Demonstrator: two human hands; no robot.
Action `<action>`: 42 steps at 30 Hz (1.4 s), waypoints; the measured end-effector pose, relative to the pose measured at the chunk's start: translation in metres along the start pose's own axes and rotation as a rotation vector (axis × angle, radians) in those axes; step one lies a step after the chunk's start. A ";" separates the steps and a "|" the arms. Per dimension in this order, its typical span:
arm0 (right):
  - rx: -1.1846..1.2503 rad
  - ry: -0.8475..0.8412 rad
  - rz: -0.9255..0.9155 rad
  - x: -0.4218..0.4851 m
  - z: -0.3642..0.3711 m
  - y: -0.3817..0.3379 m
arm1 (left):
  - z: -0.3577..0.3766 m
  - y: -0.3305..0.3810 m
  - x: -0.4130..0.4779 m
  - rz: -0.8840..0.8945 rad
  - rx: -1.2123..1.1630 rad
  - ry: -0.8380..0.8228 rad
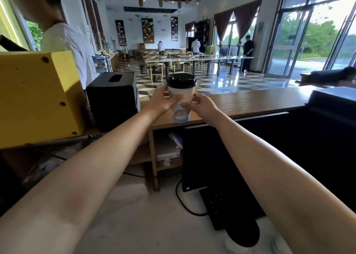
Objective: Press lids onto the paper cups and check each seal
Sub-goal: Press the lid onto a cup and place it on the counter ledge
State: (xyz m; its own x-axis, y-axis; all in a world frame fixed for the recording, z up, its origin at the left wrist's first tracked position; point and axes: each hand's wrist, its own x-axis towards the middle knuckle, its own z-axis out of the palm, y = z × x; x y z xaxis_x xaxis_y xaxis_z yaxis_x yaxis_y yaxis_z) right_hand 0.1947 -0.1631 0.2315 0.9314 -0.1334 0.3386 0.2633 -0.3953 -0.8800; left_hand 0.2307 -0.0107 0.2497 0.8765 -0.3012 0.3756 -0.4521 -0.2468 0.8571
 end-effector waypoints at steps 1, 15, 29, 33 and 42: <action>0.004 -0.005 -0.007 -0.001 0.001 0.001 | -0.001 -0.002 -0.001 -0.004 -0.007 -0.010; 0.006 -0.036 -0.011 -0.023 0.018 0.003 | -0.021 -0.008 -0.030 -0.061 0.024 -0.004; 0.114 -0.193 0.220 -0.147 0.079 0.069 | -0.024 -0.080 -0.156 -0.276 -0.041 -0.169; 0.148 -0.259 0.328 -0.180 0.105 0.113 | -0.003 -0.121 -0.193 -0.389 -0.015 -0.151; 0.219 -0.232 0.412 -0.235 0.131 0.179 | 0.033 -0.190 -0.250 -0.467 -0.046 -0.193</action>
State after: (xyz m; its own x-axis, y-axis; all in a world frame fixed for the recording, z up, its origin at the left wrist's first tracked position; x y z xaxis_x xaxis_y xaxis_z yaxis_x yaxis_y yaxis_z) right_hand 0.0560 -0.0833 -0.0489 0.9935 -0.0237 -0.1116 -0.1139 -0.1500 -0.9821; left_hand 0.0919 0.0814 -0.0188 0.9349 -0.3338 -0.1201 -0.0071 -0.3561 0.9344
